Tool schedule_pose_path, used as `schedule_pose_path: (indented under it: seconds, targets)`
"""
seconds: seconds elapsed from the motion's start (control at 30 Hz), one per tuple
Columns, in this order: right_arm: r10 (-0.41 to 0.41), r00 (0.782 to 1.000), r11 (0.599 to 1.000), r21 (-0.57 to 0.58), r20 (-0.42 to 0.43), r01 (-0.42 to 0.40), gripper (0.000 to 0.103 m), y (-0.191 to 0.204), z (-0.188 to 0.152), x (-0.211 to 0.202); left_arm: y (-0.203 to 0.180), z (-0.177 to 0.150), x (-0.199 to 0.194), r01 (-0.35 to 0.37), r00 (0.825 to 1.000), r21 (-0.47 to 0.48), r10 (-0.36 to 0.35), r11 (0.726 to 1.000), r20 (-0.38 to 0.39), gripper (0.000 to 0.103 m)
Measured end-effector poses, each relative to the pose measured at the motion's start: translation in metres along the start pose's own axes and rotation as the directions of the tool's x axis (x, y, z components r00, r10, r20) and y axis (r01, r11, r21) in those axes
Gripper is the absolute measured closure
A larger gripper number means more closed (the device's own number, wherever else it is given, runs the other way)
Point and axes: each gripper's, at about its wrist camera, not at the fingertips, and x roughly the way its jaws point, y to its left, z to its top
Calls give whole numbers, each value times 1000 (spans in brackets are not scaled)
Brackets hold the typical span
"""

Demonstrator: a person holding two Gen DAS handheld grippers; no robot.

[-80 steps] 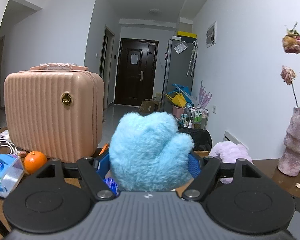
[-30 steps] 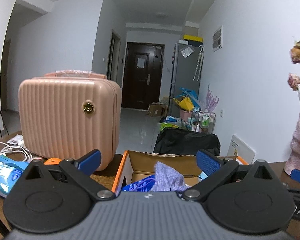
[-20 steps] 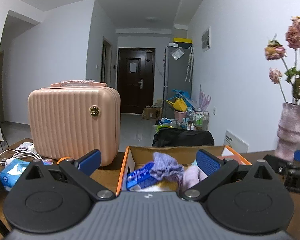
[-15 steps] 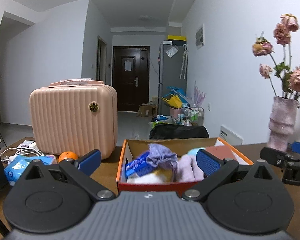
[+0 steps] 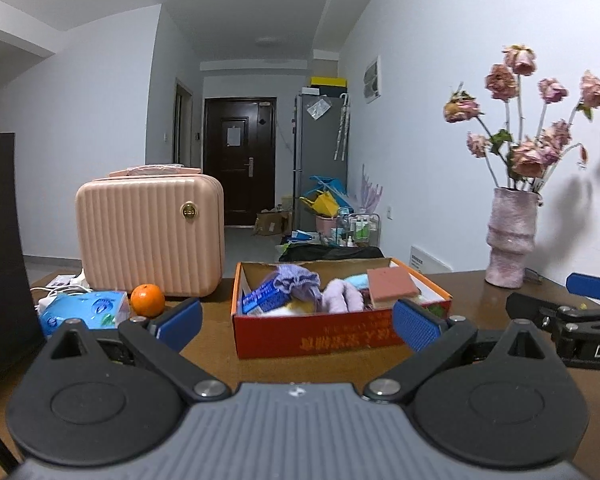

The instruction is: Organize soft objects

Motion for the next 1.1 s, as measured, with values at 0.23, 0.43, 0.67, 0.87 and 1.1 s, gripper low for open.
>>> schedule_pose_path:
  seconds: [0.23,0.43,0.67,0.87,1.1]
  targets:
    - [17,1000,1000,-13,-8,-18,0,9,-18,-54,-2,-30,-50,16,1000,6,-16,1000,2,0]
    - [26,1000,1000,-4,-10,-26,0,15,-32,-94,1,-53,-87,21,1000,-6,-21,1000,11,0]
    - [-5,1000,1000,-11,-8,5,0,21,-46,-129,1,-74,-115,19,1000,-5,-19,1000,14,0]
    - [-9,1000,1000,-1,-3,9,0,25,-50,-144,-4,-83,-125,42,999,-14,-42,999,4,0]
    - [-12,1000,1000,6,2,12,0,23,-50,-150,-3,-84,-127,44,999,-22,-44,999,4,0]
